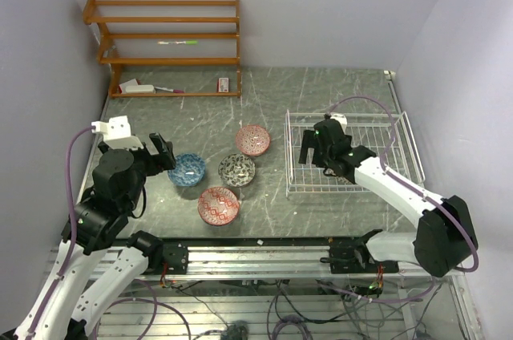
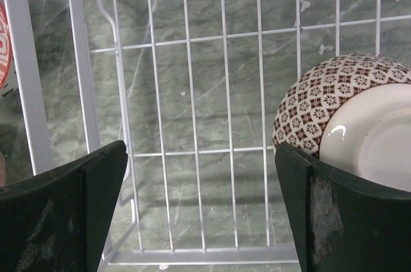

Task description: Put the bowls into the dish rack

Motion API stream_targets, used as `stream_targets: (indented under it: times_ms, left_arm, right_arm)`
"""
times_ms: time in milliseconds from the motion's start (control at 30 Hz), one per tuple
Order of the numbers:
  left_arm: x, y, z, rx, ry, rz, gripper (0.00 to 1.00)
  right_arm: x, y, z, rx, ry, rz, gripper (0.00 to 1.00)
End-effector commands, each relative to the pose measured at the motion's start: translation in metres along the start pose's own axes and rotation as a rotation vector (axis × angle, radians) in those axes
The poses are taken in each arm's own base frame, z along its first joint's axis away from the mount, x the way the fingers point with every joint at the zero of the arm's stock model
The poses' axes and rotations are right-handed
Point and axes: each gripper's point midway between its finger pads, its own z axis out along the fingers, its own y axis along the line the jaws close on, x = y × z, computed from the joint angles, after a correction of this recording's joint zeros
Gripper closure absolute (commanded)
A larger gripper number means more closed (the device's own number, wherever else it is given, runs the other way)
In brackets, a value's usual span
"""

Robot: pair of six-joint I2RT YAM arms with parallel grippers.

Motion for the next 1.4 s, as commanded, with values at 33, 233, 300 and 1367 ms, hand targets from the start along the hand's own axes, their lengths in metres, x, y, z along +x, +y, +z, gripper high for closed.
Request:
stream_targets:
  times_ms: [33, 233, 300, 1367]
  left_arm:
    - [0.003, 0.0, 0.002, 0.0, 0.006, 0.001, 0.01]
    - [0.002, 0.001, 0.002, -0.001, 0.005, 0.009, 0.01]
    - [0.002, 0.0, 0.002, 0.001, 0.006, 0.012, 0.01]
    - [0.008, -0.005, 0.012, -0.019, 0.078, 0.018, 0.01]
  right_arm:
    - [0.002, -0.006, 0.009, 0.06, -0.011, 0.044, 0.0]
    - [0.009, -0.035, 0.009, 0.2, -0.023, 0.062, 0.0]
    - [0.011, -0.043, 0.009, 0.234, -0.03, 0.083, 0.0]
    - [-0.033, -0.089, 0.001, 0.271, -0.152, 0.267, 0.0]
